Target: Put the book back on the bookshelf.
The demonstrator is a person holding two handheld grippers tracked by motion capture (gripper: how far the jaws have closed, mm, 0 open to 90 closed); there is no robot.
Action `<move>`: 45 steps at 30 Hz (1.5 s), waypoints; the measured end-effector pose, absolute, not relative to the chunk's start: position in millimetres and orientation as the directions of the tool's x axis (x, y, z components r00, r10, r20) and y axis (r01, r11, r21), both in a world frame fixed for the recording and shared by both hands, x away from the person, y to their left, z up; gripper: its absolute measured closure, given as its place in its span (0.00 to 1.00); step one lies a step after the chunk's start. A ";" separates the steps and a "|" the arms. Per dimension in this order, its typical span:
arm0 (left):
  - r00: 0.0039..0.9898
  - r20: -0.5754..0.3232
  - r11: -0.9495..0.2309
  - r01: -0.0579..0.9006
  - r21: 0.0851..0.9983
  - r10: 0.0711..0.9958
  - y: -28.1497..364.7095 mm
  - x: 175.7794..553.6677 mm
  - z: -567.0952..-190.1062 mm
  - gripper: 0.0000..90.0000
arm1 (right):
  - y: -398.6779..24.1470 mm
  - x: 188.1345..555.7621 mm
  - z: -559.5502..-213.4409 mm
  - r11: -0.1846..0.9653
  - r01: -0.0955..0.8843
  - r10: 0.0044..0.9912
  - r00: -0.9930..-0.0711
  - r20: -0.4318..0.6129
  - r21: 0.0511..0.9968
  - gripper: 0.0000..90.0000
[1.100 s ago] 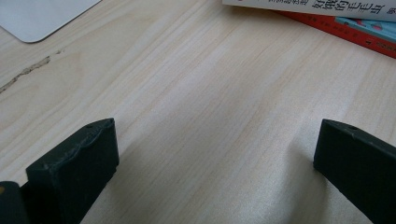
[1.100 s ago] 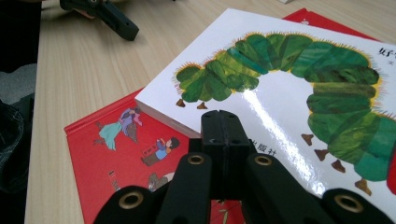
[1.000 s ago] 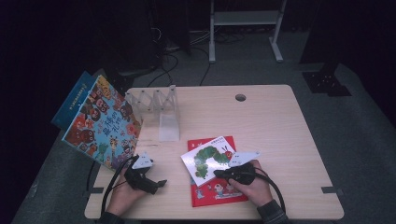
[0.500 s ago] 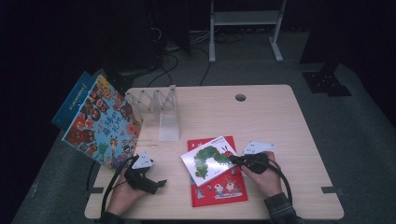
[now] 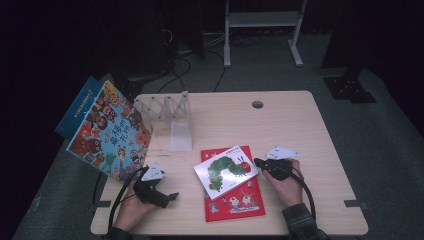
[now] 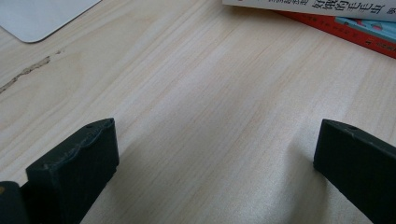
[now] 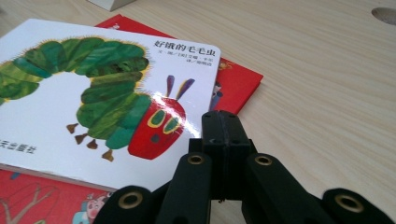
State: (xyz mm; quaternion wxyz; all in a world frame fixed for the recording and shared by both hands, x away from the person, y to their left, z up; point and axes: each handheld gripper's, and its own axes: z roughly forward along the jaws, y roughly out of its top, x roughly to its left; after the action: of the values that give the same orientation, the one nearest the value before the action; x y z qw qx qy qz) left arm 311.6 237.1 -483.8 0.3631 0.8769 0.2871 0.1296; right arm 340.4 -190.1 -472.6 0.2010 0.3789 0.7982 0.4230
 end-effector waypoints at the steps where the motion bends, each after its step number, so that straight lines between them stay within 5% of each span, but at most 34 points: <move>1: 0.802 0.019 -0.572 0.409 0.711 0.598 237.2 311.6 -483.8 0.00 | -190.2 340.8 -473.4 0.354 0.438 0.776 -0.631 0.002 0.826 1.00; 22: 0.811 0.016 -0.576 0.402 0.712 0.585 234.2 312.5 -483.7 0.00 | -170.2 348.9 -479.7 0.385 0.429 0.739 -0.673 0.005 0.817 1.00; 45: 0.894 -0.026 -0.612 0.328 0.720 0.448 182.7 345.6 -455.1 0.00 | -157.1 352.8 -479.3 0.395 0.420 0.717 -0.697 0.012 0.817 1.00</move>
State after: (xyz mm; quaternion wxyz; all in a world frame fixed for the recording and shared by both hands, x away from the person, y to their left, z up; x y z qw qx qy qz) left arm 345.6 182.7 -455.1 0.3836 0.8943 0.2169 0.0783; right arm 352.8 -157.1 -479.3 0.1742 0.3480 0.8168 0.4260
